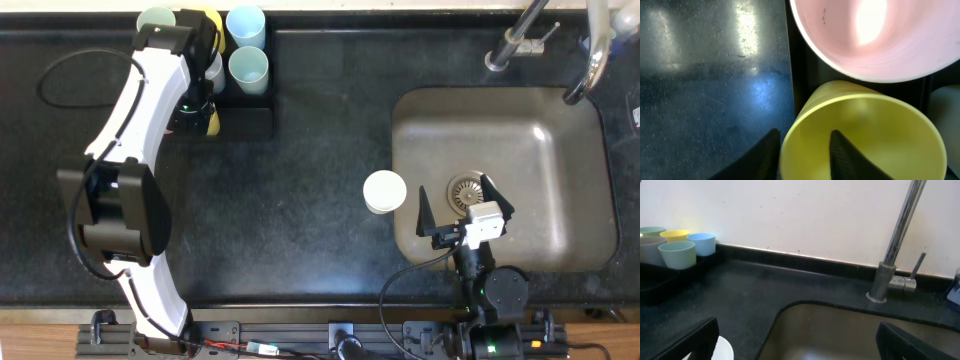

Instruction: Store Cups

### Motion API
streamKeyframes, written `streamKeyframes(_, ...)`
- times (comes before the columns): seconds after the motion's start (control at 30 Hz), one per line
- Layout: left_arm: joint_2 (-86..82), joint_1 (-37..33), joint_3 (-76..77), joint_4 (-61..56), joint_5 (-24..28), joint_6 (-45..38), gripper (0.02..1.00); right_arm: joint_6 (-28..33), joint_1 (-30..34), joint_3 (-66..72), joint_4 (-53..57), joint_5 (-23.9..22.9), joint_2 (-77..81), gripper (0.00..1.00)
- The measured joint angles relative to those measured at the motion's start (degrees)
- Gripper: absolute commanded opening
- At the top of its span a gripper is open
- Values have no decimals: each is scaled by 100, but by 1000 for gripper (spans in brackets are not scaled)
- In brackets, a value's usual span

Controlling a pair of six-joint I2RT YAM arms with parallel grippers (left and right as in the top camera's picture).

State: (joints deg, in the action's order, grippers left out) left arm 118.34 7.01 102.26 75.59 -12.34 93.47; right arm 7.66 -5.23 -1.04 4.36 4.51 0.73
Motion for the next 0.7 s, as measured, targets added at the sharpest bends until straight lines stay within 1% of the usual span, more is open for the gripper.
streamKeyframes(0.13,-2,2,0,33,11,2,516,0,-2,0,-2,0,0,998)
streamKeyframes(0.2,-35,17,0,90,7,4,533,0,-2,0,0,0,0,998)
streamKeyframes(0.27,-146,50,-2,90,-13,4,652,2,0,0,2,-2,0,998)
streamKeyframes(0.3,-267,76,-9,92,-33,15,735,0,0,0,2,-2,0,998)
streamKeyframes(0.37,-612,151,-35,83,-129,28,947,2,-2,0,2,-2,0,996)
streamKeyframes(0.4,-844,203,-39,63,-212,17,1000,0,-2,0,2,-2,0,998)
streamKeyframes(0.47,-1388,317,-42,-109,-433,-116,1000,0,0,0,0,0,0,998)
streamKeyframes(0.53,-1996,439,-48,-636,-721,-509,1000,-2,0,0,2,0,0,996)
streamKeyframes(0.6,-2538,555,-39,-1585,-962,-1338,1000,2,-2,0,-2,0,0,996)
streamKeyframes(0.7,-3018,697,-4,-3279,-1064,-3213,1000,0,0,0,0,0,0,998)
